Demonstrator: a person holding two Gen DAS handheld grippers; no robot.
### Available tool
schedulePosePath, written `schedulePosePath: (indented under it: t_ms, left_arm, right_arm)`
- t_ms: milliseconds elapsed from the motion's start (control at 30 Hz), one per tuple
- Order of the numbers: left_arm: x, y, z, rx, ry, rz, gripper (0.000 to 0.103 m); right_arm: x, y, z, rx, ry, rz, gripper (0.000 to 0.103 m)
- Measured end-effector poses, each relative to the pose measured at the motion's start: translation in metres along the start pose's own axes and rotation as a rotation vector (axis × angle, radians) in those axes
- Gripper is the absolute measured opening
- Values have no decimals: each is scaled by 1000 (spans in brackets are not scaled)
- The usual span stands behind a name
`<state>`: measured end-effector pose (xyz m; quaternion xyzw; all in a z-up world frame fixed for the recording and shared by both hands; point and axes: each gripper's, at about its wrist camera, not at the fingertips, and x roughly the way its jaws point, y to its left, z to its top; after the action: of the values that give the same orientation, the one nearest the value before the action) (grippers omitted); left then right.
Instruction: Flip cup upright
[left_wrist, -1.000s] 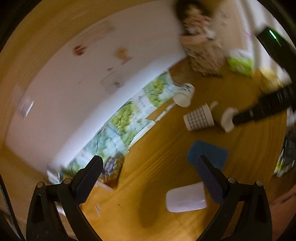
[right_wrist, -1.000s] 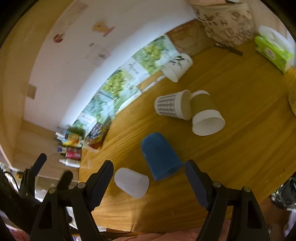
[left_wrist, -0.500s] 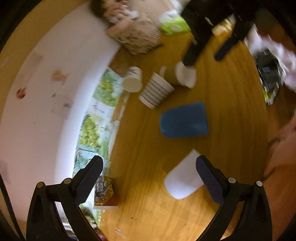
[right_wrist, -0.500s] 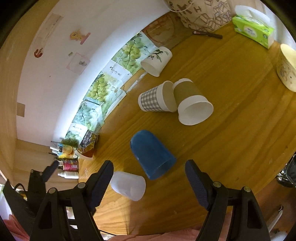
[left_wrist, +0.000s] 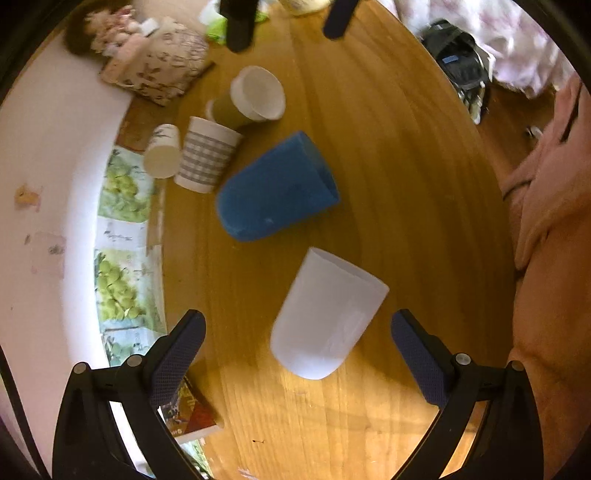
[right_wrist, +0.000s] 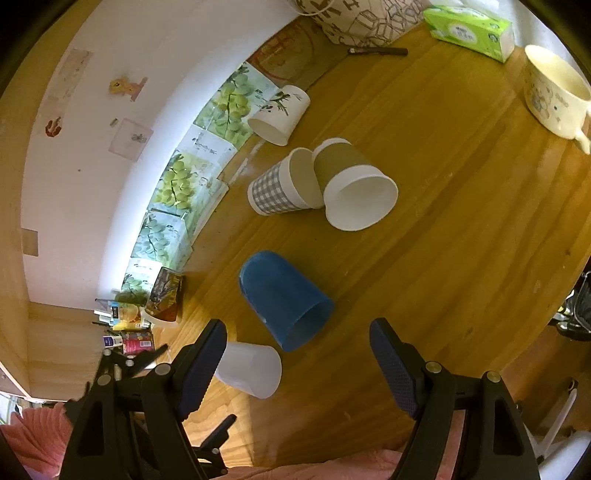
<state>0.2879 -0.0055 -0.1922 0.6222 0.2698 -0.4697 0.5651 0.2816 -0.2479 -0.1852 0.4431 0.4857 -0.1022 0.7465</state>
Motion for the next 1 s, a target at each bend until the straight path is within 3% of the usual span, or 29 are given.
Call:
schedulePosePath:
  t_ms: [600, 767, 1000]
  left_arm:
    - [42, -1, -6, 135, 85, -185, 100]
    - [48, 1, -6, 133, 105, -241, 86]
    - [53, 10, -2, 150, 101, -263, 75]
  right_arm:
    - [12, -13, 1, 71, 8, -1, 80]
    - [14, -14, 2, 83, 5, 0, 80]
    - [13, -13, 4, 93, -12, -22, 80]
